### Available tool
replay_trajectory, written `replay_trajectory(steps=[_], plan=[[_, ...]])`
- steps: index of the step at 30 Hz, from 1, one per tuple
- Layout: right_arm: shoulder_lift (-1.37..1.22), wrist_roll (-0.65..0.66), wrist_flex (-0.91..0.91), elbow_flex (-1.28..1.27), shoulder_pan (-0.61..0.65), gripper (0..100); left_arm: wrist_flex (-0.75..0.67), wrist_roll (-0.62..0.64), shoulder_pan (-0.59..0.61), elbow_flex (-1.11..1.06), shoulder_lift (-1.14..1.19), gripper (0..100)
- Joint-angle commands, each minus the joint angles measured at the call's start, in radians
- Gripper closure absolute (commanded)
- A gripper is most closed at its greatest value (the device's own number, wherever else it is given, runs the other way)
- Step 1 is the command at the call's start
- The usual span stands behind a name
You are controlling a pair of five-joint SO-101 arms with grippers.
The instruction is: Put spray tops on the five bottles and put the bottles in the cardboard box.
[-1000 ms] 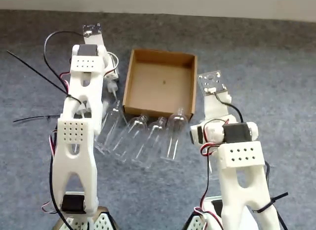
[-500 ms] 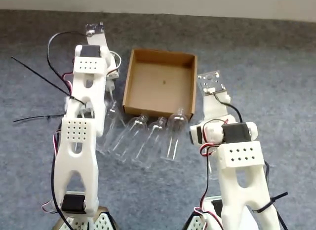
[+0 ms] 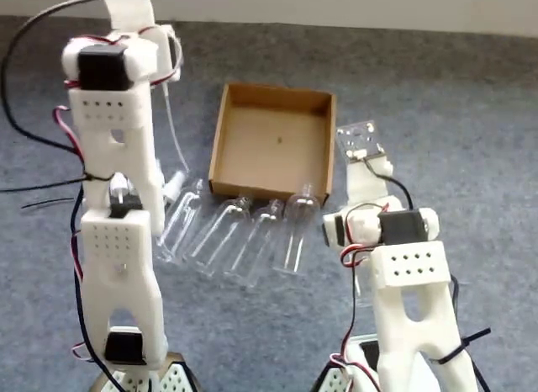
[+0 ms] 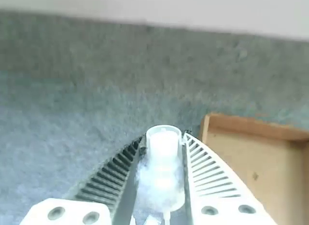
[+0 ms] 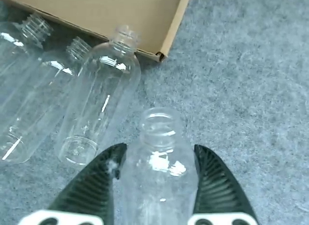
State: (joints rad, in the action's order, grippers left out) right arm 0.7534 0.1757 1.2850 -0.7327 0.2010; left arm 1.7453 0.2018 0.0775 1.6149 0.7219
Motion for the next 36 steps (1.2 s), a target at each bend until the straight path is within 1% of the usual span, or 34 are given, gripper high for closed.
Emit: replay_trajectory(steps=[1,3,5,9,11,13,15,17,21,25,28,31,33,36], plan=[[0.085,0.000,-0.015,0.062,0.079,93.3,0.014,-0.009,-0.005,0.031,-0.228,92],[0.165,0.000,-0.015,0.067,0.127,95.1,0.018,-0.009,-0.025,-0.018,-0.337,92],[0.265,0.000,-0.015,0.064,0.165,96.5,0.018,-0.009,-0.050,-0.111,-0.469,92],[0.461,-0.002,-0.018,0.062,0.220,96.8,0.015,-0.009,-0.134,-0.438,-0.783,92],[0.529,-0.005,-0.062,0.056,0.249,97.1,0.015,-0.009,-0.196,-0.610,-0.934,92],[0.564,-0.006,-0.131,-0.008,0.260,97.2,0.006,-0.009,-0.266,-0.753,-1.069,92],[0.584,-0.006,-0.213,-0.090,0.262,97.2,-0.075,-0.011,-0.309,-0.871,-1.178,92],[0.601,-0.005,-0.272,-0.176,0.262,97.2,-0.172,-0.011,-0.321,-0.966,-1.254,92],[0.667,0.000,-0.298,-0.305,0.263,97.2,-0.358,-0.009,-0.355,-1.092,-1.308,92],[0.794,0.002,-0.298,-0.351,0.305,97.2,-0.482,-0.009,-0.440,-1.127,-1.296,92],[0.881,-0.006,-0.361,-0.397,0.372,97.2,-0.505,-0.009,-0.519,-1.122,-1.279,92],[0.964,-0.006,-0.484,-0.542,0.374,97.2,-0.499,-0.009,-0.578,-1.129,-1.264,92],[1.010,-0.006,-0.549,-0.624,0.371,97.2,-0.497,-0.009,-0.588,-1.129,-1.251,92],[1.063,-0.006,-0.555,-0.710,0.344,97.2,-0.497,-0.009,-0.590,-1.132,-1.236,92]])
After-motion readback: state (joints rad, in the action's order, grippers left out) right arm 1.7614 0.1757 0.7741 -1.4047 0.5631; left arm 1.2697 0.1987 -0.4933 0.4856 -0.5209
